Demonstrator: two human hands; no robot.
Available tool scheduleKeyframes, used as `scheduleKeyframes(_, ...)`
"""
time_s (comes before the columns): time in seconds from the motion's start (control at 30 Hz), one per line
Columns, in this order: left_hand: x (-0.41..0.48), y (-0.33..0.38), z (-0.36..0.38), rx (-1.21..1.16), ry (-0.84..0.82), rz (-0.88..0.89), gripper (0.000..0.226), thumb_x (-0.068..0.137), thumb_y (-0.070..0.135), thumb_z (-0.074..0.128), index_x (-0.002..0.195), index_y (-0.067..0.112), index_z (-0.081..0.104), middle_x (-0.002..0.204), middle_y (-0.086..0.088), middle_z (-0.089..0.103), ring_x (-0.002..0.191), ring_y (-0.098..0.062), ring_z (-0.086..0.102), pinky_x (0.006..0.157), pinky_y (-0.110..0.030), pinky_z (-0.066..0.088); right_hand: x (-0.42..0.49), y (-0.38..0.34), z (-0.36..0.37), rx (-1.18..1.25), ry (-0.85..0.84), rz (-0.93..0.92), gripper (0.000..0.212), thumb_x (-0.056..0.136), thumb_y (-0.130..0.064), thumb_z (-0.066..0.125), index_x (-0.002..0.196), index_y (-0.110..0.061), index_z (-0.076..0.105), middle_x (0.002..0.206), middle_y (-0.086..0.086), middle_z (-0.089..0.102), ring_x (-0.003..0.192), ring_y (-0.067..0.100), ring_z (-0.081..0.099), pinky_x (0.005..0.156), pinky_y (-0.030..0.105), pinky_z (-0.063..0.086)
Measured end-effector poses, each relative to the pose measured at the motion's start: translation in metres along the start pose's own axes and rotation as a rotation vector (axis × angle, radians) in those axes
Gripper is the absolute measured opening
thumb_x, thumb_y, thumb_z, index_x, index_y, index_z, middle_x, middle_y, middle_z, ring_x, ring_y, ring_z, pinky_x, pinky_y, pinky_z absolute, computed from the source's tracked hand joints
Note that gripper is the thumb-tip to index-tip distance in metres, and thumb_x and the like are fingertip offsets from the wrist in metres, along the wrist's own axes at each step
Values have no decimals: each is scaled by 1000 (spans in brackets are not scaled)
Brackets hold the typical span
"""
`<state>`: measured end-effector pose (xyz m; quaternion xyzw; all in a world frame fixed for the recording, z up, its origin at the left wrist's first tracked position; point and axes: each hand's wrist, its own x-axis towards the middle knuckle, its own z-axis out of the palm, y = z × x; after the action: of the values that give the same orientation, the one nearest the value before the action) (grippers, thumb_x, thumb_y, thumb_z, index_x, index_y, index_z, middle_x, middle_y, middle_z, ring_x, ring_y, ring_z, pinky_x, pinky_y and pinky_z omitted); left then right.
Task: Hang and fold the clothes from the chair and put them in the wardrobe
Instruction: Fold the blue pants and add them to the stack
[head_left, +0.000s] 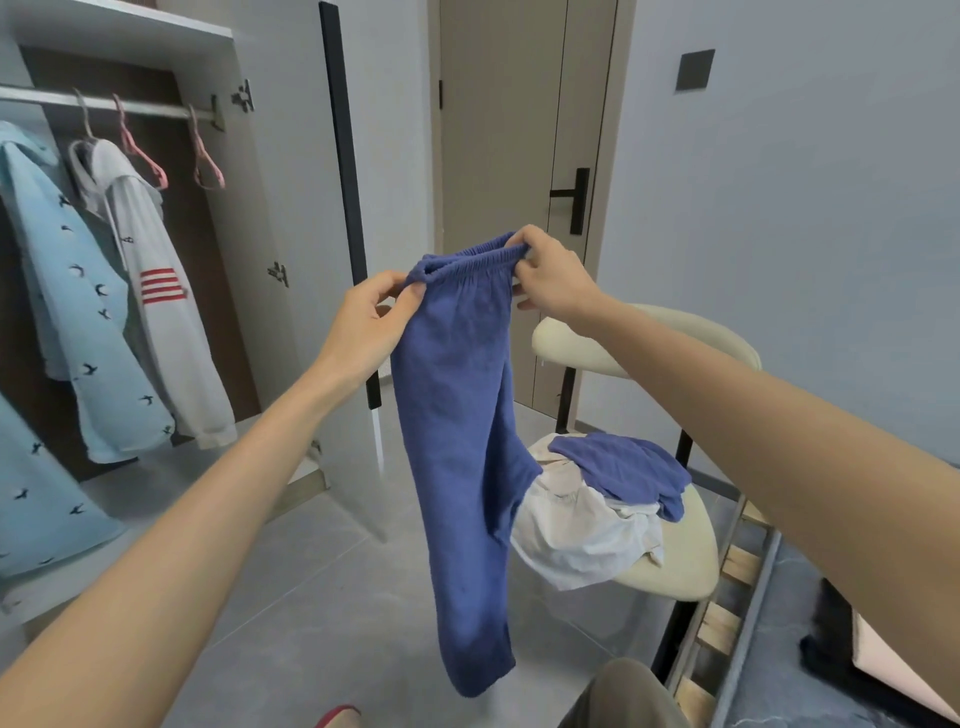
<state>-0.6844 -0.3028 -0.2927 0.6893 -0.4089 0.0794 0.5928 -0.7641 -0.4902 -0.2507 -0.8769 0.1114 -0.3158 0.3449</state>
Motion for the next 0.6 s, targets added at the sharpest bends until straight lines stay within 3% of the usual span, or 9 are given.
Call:
scheduleKeyframes(0.07,2,11,6,-31,21,20,15,98,28,52,101,21,65,91,6,65,72,3,56,64,-9,44,1,1,-9,20,41,-15,23,97,-2,29,101,-15,48,105,10,61,85,22,64,57,16,49)
scheduleKeyframes(0.17,3,31,21,-83,11,31,10,94,28,58,92,24,67,85,10,67,72,4,59,65,-10,46,-2,6,-32,75,75,-27,31,95,1,28,90,-21,49,98,5,59,82,18,59,55,11,45)
scheduleKeyframes(0.27,1,57,45,-133,-65,52,9,93,25,60,90,21,68,84,5,71,72,2,63,62,-15,51,-12,17,-64,99,97,-22,33,95,2,28,89,-22,50,97,4,58,84,18,61,63,21,50)
scheduleKeyframes(0.4,-9,96,90,-128,-217,119,12,93,24,61,93,13,65,81,-2,70,62,-9,65,43,-24,48,-46,40,-118,86,120,32,28,98,1,30,94,-20,47,92,4,59,76,11,60,72,29,49)
scheduleKeyframes(0.6,-37,151,187,-216,-517,87,16,94,22,59,101,7,59,79,-4,68,49,-10,63,42,-23,48,-123,88,-208,69,211,173,27,96,3,35,96,-20,49,93,0,62,84,14,63,87,40,52)
